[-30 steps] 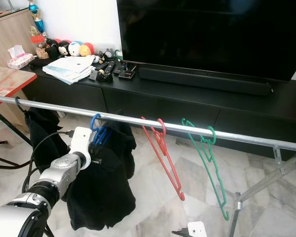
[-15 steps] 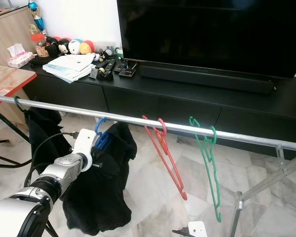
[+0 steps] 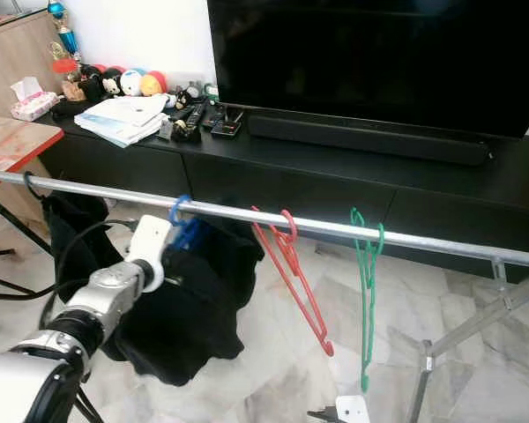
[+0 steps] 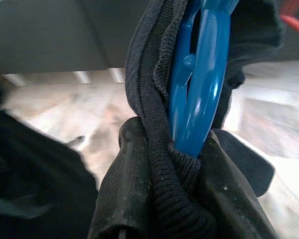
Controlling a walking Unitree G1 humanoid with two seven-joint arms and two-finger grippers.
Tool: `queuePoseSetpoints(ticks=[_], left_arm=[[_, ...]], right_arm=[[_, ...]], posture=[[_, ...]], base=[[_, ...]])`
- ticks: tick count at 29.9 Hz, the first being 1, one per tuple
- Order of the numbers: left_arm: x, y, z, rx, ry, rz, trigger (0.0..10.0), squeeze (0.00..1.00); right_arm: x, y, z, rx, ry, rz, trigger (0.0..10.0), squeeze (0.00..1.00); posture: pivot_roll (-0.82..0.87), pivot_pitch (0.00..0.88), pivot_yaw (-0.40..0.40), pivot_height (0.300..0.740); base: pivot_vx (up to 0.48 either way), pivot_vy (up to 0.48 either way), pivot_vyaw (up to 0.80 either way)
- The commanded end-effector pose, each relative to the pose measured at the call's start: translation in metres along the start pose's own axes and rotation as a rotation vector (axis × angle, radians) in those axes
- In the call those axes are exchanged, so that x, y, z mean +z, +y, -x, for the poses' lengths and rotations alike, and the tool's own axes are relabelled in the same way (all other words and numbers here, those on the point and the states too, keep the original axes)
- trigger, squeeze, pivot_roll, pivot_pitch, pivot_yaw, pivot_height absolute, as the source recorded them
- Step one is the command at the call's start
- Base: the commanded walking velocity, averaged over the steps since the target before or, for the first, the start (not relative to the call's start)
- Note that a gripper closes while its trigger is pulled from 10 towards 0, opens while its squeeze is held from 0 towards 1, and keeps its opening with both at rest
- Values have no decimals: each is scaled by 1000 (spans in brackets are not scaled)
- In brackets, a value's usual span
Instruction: Hang hanger
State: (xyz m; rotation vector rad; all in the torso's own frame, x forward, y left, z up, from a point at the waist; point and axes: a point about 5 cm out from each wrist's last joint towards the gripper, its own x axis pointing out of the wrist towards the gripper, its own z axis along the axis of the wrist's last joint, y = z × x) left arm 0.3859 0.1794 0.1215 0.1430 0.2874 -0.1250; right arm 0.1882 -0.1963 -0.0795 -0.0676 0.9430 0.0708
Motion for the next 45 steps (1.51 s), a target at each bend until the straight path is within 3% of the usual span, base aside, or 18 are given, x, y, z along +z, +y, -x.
queuePoseSetpoints(ticks=[1, 11, 22, 30, 34, 38, 45], left_arm=[[11, 8, -1, 49, -14, -5, 10000, 0], [13, 0, -5, 56, 53, 50, 10000, 0], [-3, -7, -4, -12, 167, -34, 10000, 0], [-20, -11, -1, -34, 224, -39, 10000, 0], [-24, -13, 0, -47, 243, -17, 10000, 0], [-47, -21, 4, -51, 314, 34, 10000, 0], [-56, -19, 7, 13, 301, 128, 10000, 0]], right_arm=[[-4, 1, 0, 1, 12, -7, 10000, 0], [-7, -2, 1, -7, 17, -11, 10000, 0], [-10, -2, 2, -9, 24, -23, 10000, 0], [-10, -1, 2, -4, 26, -24, 10000, 0], [-10, 0, 2, -3, 26, -25, 10000, 0], [-9, 1, 1, -1, 26, -29, 10000, 0], [-10, 2, 1, -3, 26, -34, 10000, 0]], posture=[[-65, 71, 85, 740], [-80, 97, 84, 740], [-81, 121, 84, 740], [-74, 125, 84, 740], [-73, 123, 87, 740], [-73, 120, 93, 740], [-74, 122, 93, 740]], base=[[0, 0, 0], [0, 0, 0], [0, 0, 0], [0, 0, 0], [0, 0, 0], [0, 0, 0], [0, 0, 0]])
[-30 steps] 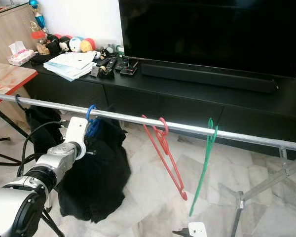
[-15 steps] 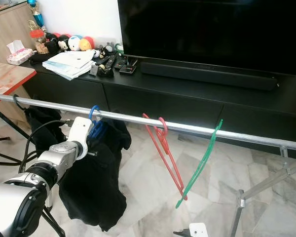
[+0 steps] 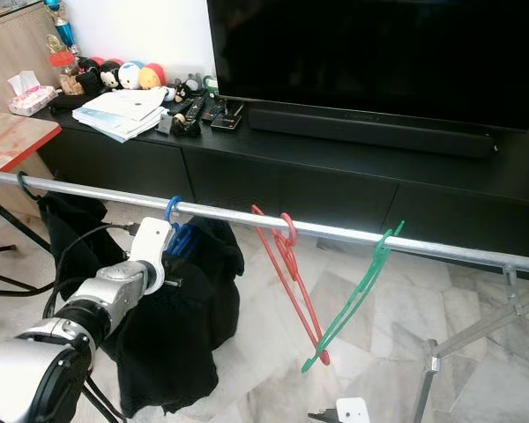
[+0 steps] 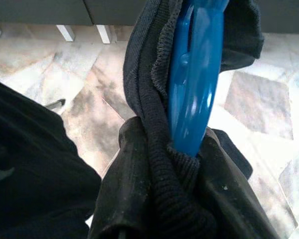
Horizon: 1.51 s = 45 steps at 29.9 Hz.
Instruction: Hang hanger
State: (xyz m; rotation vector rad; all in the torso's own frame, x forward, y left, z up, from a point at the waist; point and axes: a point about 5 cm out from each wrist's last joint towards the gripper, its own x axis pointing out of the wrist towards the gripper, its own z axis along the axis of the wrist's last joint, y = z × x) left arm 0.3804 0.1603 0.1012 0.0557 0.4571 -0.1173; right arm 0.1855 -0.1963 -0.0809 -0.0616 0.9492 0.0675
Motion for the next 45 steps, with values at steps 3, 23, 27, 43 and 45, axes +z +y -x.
queuePoseSetpoints(ticks=[3, 23, 27, 43, 45], left_arm=[[-40, 13, 5, 64, 129, 67, 10000, 0], [-17, 36, 16, 200, -61, 220, 10000, 0], [-14, 29, 14, 179, -70, 211, 10000, 0], [-17, 17, 15, 83, -97, 127, 10000, 580], [-17, 18, 16, 80, -110, 124, 10000, 1000]], right_arm=[[-7, 2, 1, -3, 21, -28, 10000, 0], [-8, 4, 1, 2, 21, -31, 10000, 0], [-8, 5, 1, 0, 20, -30, 10000, 0], [-9, 5, 1, -3, 24, -27, 10000, 0], [-9, 5, 1, -3, 24, -26, 10000, 0]], posture=[[-68, 123, 93, 740], [-44, 114, 102, 740], [-50, 109, 105, 740], [-52, 81, 104, 740], [-55, 74, 106, 740]], base=[[0, 0, 0], [0, 0, 0], [0, 0, 0], [0, 0, 0], [0, 0, 0]])
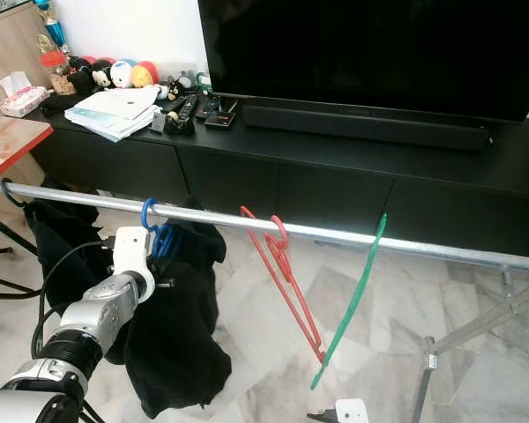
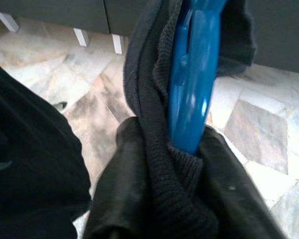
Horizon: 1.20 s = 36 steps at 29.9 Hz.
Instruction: Hang hanger
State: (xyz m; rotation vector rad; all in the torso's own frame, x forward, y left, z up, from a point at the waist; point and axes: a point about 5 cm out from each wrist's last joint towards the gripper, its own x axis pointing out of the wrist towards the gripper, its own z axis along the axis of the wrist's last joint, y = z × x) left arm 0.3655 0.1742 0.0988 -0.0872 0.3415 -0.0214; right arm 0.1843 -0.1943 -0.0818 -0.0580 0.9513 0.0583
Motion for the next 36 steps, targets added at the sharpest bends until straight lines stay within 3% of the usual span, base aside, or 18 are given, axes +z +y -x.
queuePoseSetpoints(ticks=[1, 15, 24, 27, 28, 29, 36], left_arm=[[-5, 7, 3, 10, -3, -40, 10000, 1000], [0, 1, 12, -3, -109, -109, 10000, 1000], [0, -3, 38, -37, -243, -90, 10000, 1000], [-3, -2, 49, -16, -287, -119, 10000, 1000], [-5, -1, 56, 15, -322, -151, 10000, 153], [-6, -1, 57, 28, -332, -150, 10000, 0], [-7, -2, 59, 67, -327, -133, 10000, 0]], right_arm=[[-8, 3, 1, 2, 22, -18, 10000, 0], [-9, 4, 1, 0, 24, -17, 10000, 0], [-9, 5, 1, -1, 26, -21, 10000, 0], [-9, 5, 1, 1, 26, -22, 10000, 0], [-9, 5, 1, 2, 27, -19, 10000, 0], [-9, 5, 1, 3, 27, -18, 10000, 0], [-9, 6, 1, 6, 27, -15, 10000, 0]], posture=[[-55, 74, 106, 740], [-52, 80, 107, 740], [-42, 88, 110, 740], [-37, 89, 110, 740], [-30, 90, 108, 740], [-31, 90, 108, 740], [-43, 80, 113, 740]], base=[[0, 0, 0], [0, 0, 0], [0, 0, 0], [0, 0, 0], [0, 0, 0], [0, 0, 0], [0, 0, 0]])
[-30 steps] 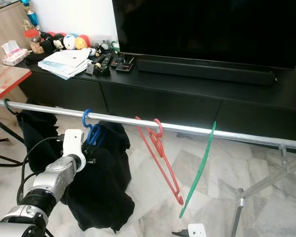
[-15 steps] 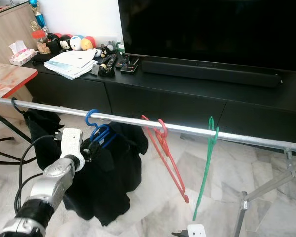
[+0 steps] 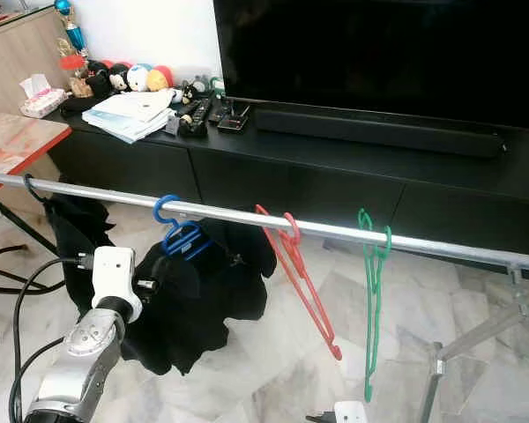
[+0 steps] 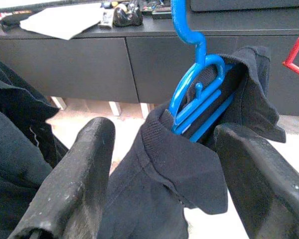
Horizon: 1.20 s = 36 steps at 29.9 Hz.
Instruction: Hang hanger
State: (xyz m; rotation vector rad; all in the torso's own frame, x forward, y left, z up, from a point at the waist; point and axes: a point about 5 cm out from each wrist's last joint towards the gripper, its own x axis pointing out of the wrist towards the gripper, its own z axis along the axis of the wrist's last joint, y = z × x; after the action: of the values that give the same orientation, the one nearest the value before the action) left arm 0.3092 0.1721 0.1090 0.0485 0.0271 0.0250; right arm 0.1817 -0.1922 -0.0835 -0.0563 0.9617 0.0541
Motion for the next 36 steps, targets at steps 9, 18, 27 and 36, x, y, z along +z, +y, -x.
queuePoseSetpoints(ticks=[9, 18, 27, 36], left_arm=[[1, 5, -2, 55, 16, 13, 10000, 0], [0, 0, -2, 42, 27, 5, 10000, 0], [0, 0, -2, 40, 27, 9, 10000, 0], [0, -1, -2, 46, 32, 16, 10000, 0]], right_arm=[[-3, 5, 0, 21, 9, 14, 10000, 0], [-4, 5, 0, 19, 19, 4, 10000, 0], [-5, 5, 0, 18, 22, 3, 10000, 0], [-4, 4, 0, 15, 21, 1, 10000, 0]], posture=[[-54, 66, 121, 740], [-55, 42, 123, 740], [-54, 40, 122, 740], [-53, 51, 117, 740]], base=[[0, 94, 89], [0, 295, 178], [0, 295, 0], [0, 294, 0]])
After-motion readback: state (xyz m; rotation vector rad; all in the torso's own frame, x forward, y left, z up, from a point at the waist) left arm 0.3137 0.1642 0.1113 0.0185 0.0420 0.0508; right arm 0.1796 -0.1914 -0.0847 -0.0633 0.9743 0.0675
